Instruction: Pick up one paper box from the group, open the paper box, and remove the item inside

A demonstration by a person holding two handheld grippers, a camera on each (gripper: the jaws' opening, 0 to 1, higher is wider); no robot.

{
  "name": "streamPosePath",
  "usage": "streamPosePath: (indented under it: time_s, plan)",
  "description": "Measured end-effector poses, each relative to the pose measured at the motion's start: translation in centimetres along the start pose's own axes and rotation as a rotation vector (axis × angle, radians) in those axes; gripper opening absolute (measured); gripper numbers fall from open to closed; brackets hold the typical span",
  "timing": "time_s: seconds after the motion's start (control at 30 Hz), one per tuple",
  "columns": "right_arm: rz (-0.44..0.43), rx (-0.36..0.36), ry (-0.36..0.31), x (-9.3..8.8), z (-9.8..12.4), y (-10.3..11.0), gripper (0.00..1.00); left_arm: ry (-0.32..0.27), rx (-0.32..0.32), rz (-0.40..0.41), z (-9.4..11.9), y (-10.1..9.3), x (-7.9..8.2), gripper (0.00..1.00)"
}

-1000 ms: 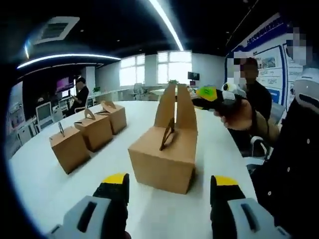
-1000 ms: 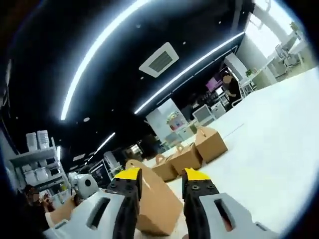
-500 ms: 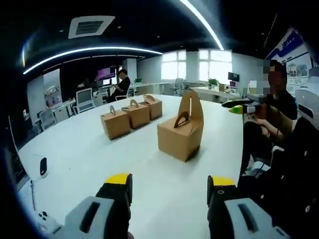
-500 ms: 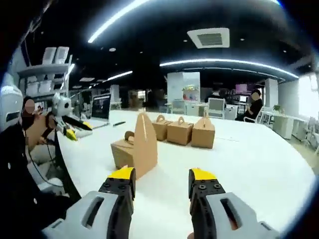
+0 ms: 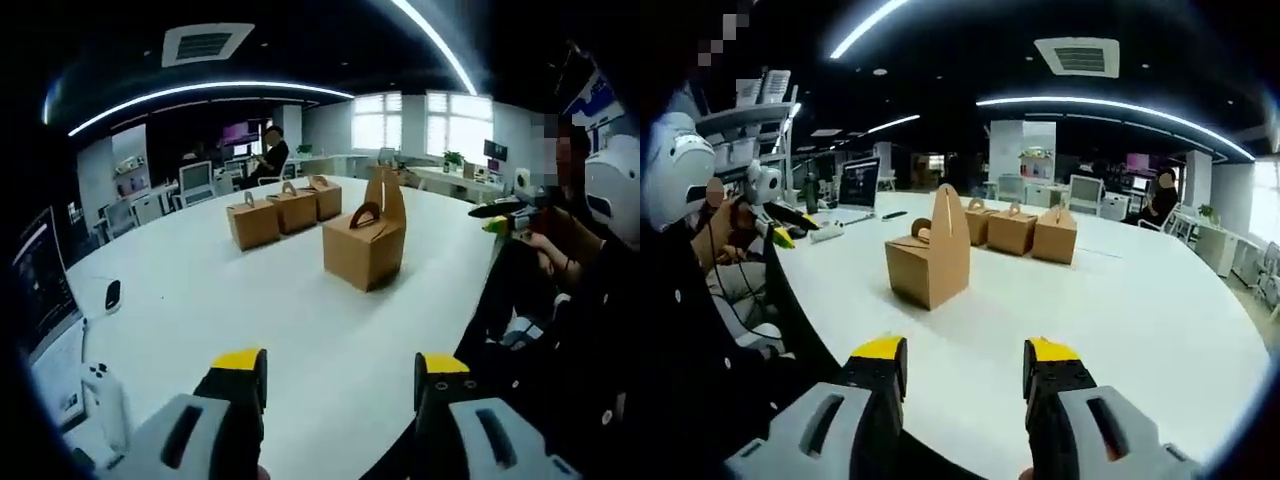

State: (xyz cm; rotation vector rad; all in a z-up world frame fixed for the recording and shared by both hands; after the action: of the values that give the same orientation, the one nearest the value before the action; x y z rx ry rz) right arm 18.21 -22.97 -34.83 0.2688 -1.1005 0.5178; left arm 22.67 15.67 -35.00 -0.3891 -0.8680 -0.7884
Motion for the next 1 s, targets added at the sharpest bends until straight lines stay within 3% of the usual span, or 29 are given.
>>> streamPosePath:
  time_s: [0.17, 0.37, 0.57, 0.83, 1.0]
  plan:
    - [0.016, 0.025, -0.003, 0.0, -0.5, 0.5, 0.48, -0.022, -0.001, -0.008, 0.0, -0.2, 1.6, 0.6]
    - [0.026, 0.055, 0.003, -0.3, -1.2, 0.7, 0.48, -0.014, 0.035, -0.042, 0.0, -0.2, 3.1, 0.6]
    - [0.05, 0.093, 0.009, -0.3, -2.0, 0.4, 0.51, 0.009, 0.04, -0.094, -0.9, -1.5, 5.0, 0.6]
    - [0.176, 0.204, 0.003, 1.5, -5.1, 0.0, 0.61, 0.037, 0.056, -0.207, -2.7, -3.8, 6.7, 0.59]
    - [0.264, 0.306, -0.022, 3.7, -8.0, 0.6, 0.7, 0.046, 0.039, -0.254, -4.1, -5.3, 7.8, 0.59]
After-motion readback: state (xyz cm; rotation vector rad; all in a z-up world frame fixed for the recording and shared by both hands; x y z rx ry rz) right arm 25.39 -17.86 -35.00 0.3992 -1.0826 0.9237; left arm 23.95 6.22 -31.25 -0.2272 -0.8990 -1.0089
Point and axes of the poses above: the point that each gripper's makers call its tool centre point, and the gripper's own axes: z roughly backward along the fingers, y roughly to its left, x roughly out of its top, the point moved 2 cm from there along z, roughly backward along the fingers, and after that the axes turned 6 degrees about y, right-handed, at the moved point
